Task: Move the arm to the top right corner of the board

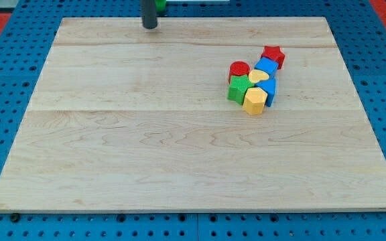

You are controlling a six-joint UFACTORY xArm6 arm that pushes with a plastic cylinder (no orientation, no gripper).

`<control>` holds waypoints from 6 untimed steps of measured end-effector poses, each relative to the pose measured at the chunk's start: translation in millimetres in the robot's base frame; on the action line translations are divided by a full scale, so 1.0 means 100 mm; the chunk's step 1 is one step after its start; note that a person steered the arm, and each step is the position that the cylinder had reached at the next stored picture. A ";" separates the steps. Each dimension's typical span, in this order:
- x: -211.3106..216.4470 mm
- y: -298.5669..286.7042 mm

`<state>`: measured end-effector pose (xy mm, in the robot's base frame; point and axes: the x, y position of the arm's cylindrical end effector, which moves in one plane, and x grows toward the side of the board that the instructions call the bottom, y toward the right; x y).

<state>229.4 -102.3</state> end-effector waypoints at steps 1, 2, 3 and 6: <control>0.16 -0.10; -0.10 0.29; -0.34 1.09; -0.17 3.08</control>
